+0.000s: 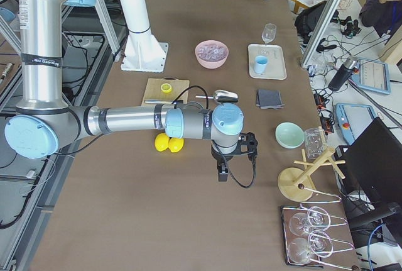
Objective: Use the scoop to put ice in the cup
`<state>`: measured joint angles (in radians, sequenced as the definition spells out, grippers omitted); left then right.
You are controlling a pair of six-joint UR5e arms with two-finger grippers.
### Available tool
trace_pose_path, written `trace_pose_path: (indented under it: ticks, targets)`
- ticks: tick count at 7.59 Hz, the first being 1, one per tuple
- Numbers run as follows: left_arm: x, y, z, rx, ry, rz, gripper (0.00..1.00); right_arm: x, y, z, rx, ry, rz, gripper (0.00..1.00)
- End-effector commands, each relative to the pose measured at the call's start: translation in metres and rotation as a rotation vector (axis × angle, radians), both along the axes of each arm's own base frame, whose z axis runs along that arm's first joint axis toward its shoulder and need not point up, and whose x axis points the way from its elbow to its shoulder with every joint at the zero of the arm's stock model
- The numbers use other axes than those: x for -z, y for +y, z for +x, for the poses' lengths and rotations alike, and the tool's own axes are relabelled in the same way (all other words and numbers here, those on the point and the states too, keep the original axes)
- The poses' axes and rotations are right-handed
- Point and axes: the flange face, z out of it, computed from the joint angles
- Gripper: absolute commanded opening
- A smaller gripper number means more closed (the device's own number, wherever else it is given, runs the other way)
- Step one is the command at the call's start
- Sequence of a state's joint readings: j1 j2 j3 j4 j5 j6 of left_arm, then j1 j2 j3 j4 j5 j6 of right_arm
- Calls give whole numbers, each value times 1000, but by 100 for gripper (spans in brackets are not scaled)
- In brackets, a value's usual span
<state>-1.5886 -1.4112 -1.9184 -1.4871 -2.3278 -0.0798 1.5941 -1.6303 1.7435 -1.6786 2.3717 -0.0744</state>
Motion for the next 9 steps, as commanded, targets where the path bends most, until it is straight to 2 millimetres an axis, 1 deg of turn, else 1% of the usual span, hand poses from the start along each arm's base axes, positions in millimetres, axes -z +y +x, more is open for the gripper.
trace_pose_path:
  ticks: [1,2,3,4,5,6,7,8,9]
  targets:
    - [15,-14,3,-12,1,42,98,34,-10,-23,2,1,22,100]
    - [20,-19,11,-31,1,56,98,47,-11,-30,-18,-10,10,100]
    - [39,-38,31,-75,2,94,98,58,-12,-53,29,-11,31,100]
    - [67,-60,62,-136,7,155,98,78,-12,-84,35,-19,10,100]
    - [92,-68,89,-189,17,233,98,103,-12,-111,17,-22,-15,100]
    - [106,-72,116,-240,30,318,98,118,-10,-137,26,-29,-36,100]
    - [119,-70,143,-292,47,410,98,134,-10,-160,52,-42,-31,100]
    - [133,-66,167,-337,67,476,98,149,-11,-186,72,-45,-32,100]
    - [160,-62,195,-389,90,532,98,169,-14,-224,77,-52,-64,100]
